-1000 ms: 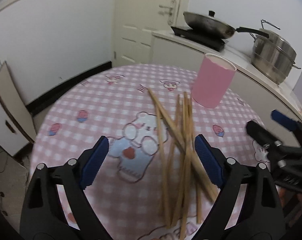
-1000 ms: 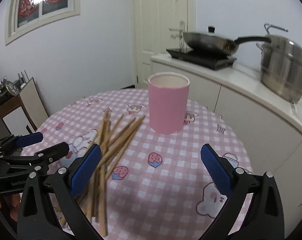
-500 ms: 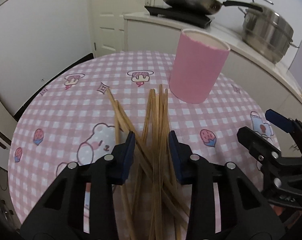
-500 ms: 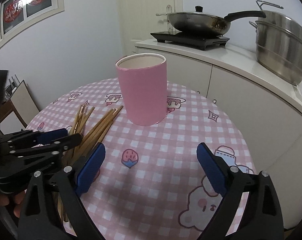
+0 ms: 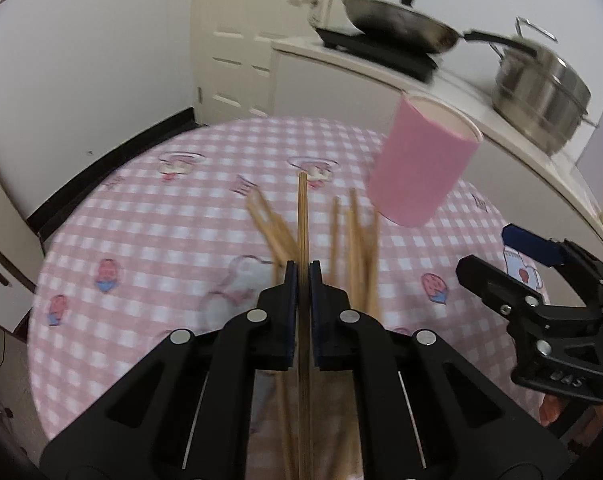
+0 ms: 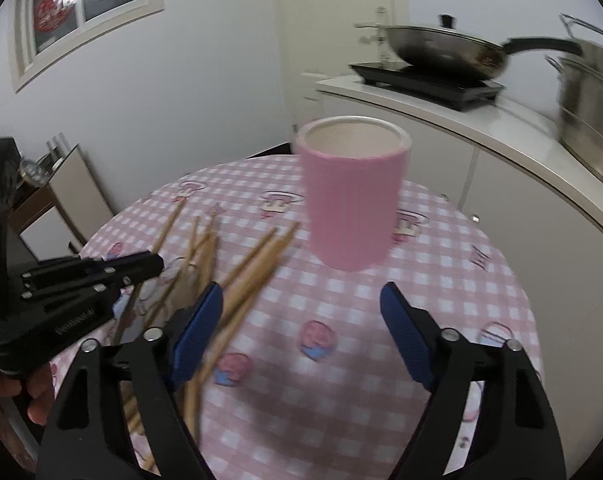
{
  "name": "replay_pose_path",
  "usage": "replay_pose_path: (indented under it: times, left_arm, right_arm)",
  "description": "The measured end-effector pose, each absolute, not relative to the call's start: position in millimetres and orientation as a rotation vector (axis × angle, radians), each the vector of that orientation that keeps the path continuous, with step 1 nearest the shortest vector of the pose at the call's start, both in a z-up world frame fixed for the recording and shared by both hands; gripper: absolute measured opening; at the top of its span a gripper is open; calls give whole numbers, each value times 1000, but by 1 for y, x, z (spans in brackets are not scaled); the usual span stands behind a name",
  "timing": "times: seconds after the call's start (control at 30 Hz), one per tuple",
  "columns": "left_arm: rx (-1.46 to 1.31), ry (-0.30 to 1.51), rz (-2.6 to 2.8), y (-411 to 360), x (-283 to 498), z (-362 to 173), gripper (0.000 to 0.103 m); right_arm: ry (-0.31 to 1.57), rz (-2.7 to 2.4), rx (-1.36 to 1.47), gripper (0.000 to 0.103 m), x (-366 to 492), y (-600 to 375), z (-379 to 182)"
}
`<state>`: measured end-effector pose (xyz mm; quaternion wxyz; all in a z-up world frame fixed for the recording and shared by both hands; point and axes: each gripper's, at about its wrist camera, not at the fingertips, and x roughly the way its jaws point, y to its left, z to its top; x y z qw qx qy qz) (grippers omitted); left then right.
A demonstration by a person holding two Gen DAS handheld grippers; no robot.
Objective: Organize utensils
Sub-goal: 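Grasp a wooden chopstick with the right tool while the left tool lifts its chopstick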
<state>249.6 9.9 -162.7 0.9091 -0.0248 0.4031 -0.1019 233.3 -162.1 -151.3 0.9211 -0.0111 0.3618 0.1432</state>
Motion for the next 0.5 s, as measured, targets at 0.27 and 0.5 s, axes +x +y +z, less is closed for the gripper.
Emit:
replay_pose_path:
  times: [0.27,0.5]
  left_arm:
    - [-126,808,-139,60,246,-154,6]
    - [-158,812,-127,78,243,-160,6]
  right_arm:
    - [823,427,-78,51,257,-110,-156]
    - [878,321,-39,44,270,-118,-169]
